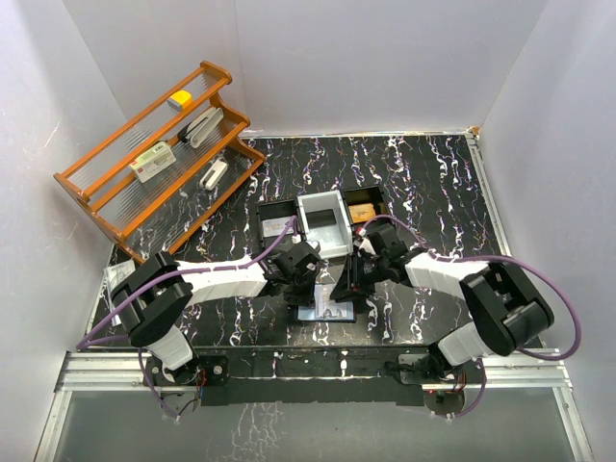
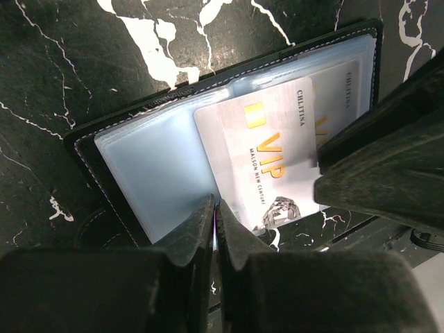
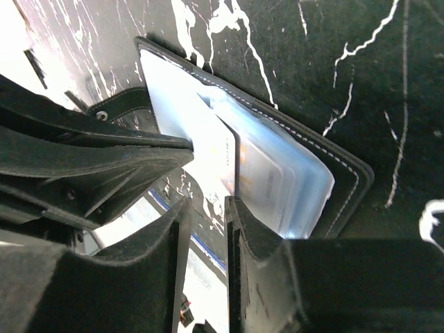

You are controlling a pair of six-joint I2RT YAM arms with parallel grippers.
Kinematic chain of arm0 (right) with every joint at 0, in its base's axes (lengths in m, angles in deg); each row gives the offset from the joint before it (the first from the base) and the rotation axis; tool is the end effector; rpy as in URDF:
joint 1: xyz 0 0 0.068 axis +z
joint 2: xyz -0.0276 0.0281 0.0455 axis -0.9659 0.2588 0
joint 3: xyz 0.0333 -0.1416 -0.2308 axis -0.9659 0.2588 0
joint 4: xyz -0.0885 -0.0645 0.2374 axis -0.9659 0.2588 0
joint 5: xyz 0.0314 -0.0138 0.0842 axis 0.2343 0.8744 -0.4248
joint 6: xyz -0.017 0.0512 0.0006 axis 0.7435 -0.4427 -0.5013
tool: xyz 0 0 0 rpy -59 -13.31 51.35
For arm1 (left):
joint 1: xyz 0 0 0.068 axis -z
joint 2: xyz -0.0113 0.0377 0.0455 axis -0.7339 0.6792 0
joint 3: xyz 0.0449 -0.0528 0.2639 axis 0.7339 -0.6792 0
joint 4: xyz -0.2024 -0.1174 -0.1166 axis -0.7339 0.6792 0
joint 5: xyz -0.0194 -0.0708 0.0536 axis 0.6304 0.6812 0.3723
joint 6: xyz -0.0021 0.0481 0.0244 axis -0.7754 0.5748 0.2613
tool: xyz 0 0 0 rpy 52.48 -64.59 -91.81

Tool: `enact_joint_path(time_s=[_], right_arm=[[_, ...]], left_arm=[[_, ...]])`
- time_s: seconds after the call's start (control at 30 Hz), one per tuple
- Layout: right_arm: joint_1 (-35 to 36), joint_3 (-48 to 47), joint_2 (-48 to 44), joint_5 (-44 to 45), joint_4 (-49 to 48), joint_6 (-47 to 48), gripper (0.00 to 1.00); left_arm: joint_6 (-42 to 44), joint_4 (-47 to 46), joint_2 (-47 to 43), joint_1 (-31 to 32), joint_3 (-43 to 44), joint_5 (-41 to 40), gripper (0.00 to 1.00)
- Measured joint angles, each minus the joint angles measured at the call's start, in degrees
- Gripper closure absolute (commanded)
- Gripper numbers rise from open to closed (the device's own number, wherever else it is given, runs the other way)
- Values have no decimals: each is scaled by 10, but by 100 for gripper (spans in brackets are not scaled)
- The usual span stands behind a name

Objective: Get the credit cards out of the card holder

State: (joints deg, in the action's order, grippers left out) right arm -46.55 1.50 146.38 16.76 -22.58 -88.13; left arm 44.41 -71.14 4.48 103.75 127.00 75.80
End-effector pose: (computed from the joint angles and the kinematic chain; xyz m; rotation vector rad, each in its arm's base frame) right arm 0.2066 0.1378 0.1327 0.0997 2.8644 1.2742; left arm 0.1724 -0.2631 0.1621 0.3199 2.6685 -0.6920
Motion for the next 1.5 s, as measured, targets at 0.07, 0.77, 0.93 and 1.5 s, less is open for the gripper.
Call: enact_joint_path(time_s=[0.07, 0.77, 0.93, 1.5], right_arm=[[0, 5, -26, 20, 5, -8, 69], [8, 33, -47, 54, -21, -40, 67], [17, 33, -43, 56, -32, -50, 69], [40, 110, -71, 92, -158, -175, 74]], left_arm=[[0, 0, 0, 0, 0, 0, 96], [0, 0, 0, 0, 0, -1, 96], [0, 0, 0, 0, 0, -1, 96], [-1, -1, 0, 0, -1, -1, 97]])
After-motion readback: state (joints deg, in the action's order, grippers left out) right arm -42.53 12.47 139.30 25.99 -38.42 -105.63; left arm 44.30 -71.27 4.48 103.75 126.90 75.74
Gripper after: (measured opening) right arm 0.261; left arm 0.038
